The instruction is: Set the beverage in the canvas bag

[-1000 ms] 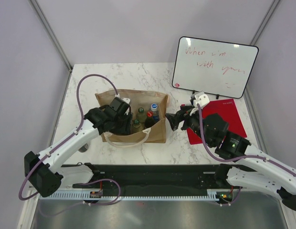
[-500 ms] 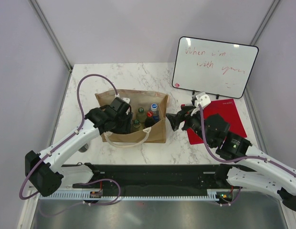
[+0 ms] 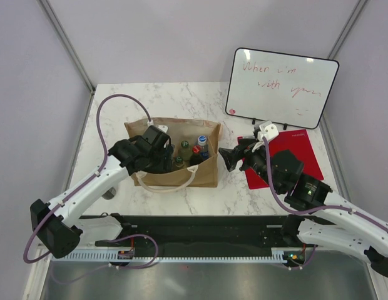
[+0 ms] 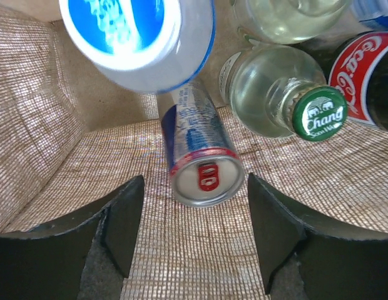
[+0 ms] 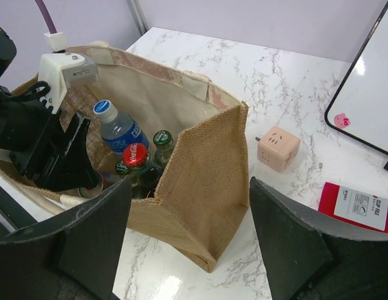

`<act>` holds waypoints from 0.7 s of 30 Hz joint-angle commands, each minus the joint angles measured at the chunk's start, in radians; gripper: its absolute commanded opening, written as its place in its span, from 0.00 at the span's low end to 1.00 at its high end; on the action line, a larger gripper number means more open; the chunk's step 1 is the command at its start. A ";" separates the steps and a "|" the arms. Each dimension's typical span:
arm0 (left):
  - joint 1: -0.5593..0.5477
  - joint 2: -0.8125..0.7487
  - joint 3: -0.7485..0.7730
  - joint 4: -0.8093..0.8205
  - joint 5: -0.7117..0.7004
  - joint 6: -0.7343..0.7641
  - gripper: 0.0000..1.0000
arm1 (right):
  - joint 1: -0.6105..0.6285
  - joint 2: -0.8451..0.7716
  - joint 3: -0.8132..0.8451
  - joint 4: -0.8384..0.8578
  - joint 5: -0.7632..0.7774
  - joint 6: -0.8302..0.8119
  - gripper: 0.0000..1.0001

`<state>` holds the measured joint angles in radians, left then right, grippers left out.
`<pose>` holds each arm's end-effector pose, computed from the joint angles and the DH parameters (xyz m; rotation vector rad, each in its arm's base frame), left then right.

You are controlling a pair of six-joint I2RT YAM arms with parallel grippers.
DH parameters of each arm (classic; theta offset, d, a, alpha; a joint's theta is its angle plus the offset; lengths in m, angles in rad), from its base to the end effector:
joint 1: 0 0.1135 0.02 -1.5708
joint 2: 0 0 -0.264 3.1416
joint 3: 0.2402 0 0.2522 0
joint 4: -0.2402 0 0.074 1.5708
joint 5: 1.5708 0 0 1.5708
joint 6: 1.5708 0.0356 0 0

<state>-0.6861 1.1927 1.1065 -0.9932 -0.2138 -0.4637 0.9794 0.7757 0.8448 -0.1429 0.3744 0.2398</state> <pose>0.1774 -0.1355 0.3016 0.2201 2.6050 -0.1210 0.1104 0.1410 0.3672 -0.3259 1.6445 0.6216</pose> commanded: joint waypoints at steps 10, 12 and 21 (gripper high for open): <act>-0.003 -0.087 0.277 -0.123 -0.068 -0.052 0.74 | -0.001 -0.041 0.000 0.012 0.017 0.003 0.83; -0.003 -0.096 0.366 -0.177 -0.162 -0.073 0.75 | -0.001 -0.042 -0.001 0.012 0.017 0.004 0.83; 0.010 -0.154 0.542 -0.277 -0.432 -0.110 0.93 | 0.001 -0.053 -0.001 0.005 0.020 0.004 0.83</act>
<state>-0.6865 1.0439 1.5810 -1.1763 -0.4511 -0.4988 0.9794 0.7338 0.8448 -0.1474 0.3779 0.2398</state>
